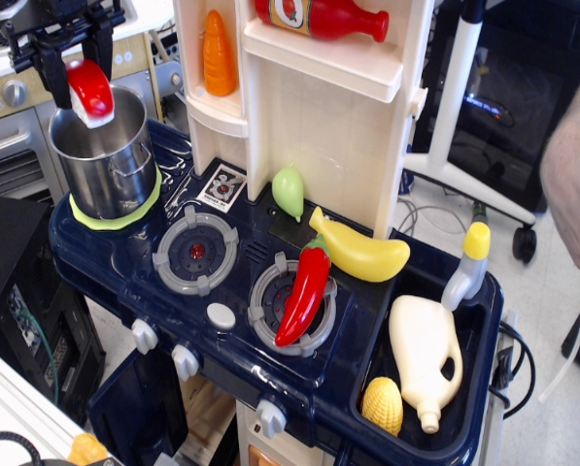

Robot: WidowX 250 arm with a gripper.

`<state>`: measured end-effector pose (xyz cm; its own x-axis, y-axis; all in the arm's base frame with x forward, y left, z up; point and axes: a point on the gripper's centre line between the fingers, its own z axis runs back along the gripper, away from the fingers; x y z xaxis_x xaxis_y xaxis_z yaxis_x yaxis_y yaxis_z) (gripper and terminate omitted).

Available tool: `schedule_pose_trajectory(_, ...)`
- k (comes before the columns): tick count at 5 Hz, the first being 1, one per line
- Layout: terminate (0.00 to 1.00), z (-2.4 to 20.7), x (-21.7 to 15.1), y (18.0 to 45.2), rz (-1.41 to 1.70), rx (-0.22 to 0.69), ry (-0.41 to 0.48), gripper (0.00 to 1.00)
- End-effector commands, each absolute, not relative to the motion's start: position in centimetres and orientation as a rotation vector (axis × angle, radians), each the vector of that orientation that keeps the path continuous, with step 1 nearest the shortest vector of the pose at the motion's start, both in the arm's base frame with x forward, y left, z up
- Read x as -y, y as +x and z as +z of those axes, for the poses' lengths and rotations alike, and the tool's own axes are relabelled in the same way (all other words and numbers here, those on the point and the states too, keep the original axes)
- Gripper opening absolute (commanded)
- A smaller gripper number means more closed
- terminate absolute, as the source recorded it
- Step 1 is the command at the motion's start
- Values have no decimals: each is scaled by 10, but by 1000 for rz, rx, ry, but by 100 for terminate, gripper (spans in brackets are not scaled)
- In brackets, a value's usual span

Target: Put sushi in pot or pan

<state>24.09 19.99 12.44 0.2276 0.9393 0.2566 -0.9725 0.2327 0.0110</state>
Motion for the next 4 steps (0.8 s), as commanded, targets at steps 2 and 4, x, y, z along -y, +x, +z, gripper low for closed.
schedule_pose_trajectory(2,0,135,-210,248,1246,367,178,100)
schedule_pose_trajectory(4,100,135,-210,248,1246,367,178,100)
